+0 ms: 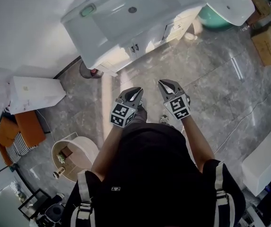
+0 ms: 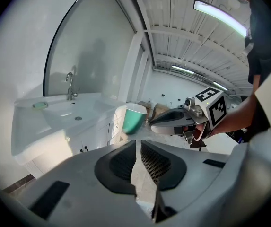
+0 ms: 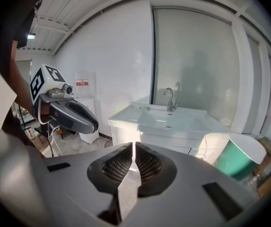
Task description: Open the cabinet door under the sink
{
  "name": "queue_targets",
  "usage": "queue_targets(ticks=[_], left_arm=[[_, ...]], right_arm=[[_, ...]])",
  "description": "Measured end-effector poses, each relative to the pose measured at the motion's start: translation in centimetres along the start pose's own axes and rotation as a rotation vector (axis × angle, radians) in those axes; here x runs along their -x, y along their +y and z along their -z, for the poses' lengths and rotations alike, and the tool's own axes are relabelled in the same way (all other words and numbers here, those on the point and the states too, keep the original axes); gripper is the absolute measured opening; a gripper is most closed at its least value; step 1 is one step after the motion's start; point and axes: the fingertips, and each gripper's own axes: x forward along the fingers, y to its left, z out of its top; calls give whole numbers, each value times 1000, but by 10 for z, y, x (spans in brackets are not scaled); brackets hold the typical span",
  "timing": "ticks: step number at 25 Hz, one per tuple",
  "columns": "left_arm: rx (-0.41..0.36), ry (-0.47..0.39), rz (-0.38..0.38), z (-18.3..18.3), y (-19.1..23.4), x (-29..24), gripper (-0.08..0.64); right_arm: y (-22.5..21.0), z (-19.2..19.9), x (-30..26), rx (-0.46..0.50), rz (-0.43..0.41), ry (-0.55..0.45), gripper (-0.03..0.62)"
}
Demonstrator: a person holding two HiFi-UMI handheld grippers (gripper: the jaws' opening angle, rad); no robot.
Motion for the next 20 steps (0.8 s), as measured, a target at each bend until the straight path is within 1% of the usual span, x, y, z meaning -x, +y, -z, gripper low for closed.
queue_targets(ticks=[3, 6, 10, 13, 15, 18, 20], left_arm=[[-12, 18, 41, -1, 21, -6, 38], [-11, 50, 80, 2, 37, -7, 38], [7, 78, 106, 8, 47, -14, 39], [23, 94, 118, 18, 59, -26, 38], [21, 100, 111, 27, 72, -38, 38], [32, 108, 73, 51, 97, -64, 38], [29, 117, 42, 73, 113, -84, 38]], right_arm=[[-3, -9, -23, -17, 23, -1, 72], [2, -14, -40, -56, 47, -4, 72], [10, -9, -51, -112, 44, 8, 72], [16, 9, -71, -145, 15, 28, 72], [14, 24, -93, -171, 0, 36, 72], [5, 56, -132, -220, -10, 43, 72], [-3, 82, -159, -243, -10, 46, 72]])
